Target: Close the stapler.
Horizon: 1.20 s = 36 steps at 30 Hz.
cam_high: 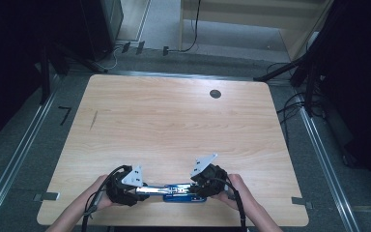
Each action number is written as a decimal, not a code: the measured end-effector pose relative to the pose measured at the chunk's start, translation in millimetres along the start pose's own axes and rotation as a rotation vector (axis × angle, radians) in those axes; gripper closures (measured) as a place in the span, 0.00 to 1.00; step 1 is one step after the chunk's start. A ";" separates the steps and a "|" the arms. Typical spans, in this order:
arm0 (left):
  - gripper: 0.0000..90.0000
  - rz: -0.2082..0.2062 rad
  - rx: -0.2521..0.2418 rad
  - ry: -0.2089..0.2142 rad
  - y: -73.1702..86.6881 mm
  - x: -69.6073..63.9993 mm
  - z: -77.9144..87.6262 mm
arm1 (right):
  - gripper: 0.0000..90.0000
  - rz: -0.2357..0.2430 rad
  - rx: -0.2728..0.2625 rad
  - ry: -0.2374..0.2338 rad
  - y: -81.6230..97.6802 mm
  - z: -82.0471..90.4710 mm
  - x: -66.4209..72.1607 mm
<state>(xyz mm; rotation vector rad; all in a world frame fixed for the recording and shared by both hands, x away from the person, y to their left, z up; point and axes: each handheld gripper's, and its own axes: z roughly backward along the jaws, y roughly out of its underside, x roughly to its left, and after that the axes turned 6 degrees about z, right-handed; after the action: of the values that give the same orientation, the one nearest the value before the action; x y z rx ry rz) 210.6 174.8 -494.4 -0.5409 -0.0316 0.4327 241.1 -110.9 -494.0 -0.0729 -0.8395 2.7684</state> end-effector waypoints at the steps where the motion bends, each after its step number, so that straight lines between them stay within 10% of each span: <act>1: 0.67 0.007 0.001 0.001 -0.1 0.3 -0.4 | 0.68 -0.001 0.002 0.004 -0.2 0.1 0.5; 9: 0.63 0.044 0.032 0.018 4.6 1.9 -2.1 | 0.69 0.000 0.005 0.012 -0.6 0.4 2.0; 36: 0.69 0.013 -0.106 0.027 -3.2 -3.2 21.9 | 0.78 0.015 -0.038 -0.016 1.1 2.3 2.3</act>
<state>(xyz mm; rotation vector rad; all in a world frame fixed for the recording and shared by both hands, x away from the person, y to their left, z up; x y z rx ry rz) 205.9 181.8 -473.7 -0.6515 -0.0248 0.4384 238.3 -112.4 -492.7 -0.0640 -0.8991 2.7708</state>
